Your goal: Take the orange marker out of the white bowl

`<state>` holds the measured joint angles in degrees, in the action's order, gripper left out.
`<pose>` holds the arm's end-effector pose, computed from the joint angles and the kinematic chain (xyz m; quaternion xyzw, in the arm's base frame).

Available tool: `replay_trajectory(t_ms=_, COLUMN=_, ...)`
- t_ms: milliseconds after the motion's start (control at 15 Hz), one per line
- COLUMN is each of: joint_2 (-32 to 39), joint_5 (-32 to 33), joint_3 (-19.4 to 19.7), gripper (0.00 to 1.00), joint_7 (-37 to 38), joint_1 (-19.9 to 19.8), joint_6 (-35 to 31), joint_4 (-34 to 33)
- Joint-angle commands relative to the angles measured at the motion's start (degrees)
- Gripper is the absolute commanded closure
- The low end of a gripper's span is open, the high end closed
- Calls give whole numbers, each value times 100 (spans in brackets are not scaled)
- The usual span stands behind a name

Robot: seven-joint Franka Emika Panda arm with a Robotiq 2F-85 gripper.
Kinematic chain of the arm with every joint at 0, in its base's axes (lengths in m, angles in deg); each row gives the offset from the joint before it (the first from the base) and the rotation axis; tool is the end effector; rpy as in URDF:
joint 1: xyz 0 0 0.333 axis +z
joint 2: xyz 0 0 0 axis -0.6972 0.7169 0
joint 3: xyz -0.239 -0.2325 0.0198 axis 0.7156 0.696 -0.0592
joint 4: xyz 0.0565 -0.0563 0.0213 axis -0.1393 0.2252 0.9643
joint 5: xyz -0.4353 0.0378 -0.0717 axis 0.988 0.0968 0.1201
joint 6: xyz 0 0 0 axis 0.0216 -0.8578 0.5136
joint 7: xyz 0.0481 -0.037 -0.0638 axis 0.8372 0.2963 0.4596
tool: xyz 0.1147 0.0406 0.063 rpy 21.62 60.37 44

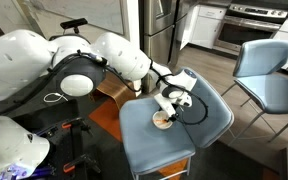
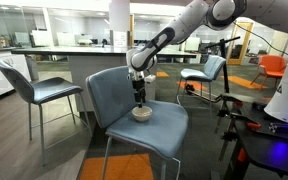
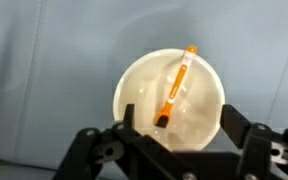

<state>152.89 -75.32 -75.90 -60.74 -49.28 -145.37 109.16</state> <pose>0.7516 -0.0538 -0.0157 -0.9897 -0.0627 0.1208 0.0454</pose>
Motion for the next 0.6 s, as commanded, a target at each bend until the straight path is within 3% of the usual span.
replay_trajectory(t_ms=0, joint_2=487, joint_5=75, joint_3=-82, gripper=19, joint_7=-85, joint_1=-61, joint_6=484, joint_4=-738)
replay_trajectory(t_ms=200, joint_2=794, joint_5=71, joint_3=-78, gripper=35, joint_7=-73, joint_1=-63, joint_6=692, joint_4=-1103)
replay_trajectory(t_ms=533, joint_2=1240, joint_5=66, joint_3=-74, gripper=36, joint_7=-59, joint_1=-56, joint_6=1020, joint_4=-1656)
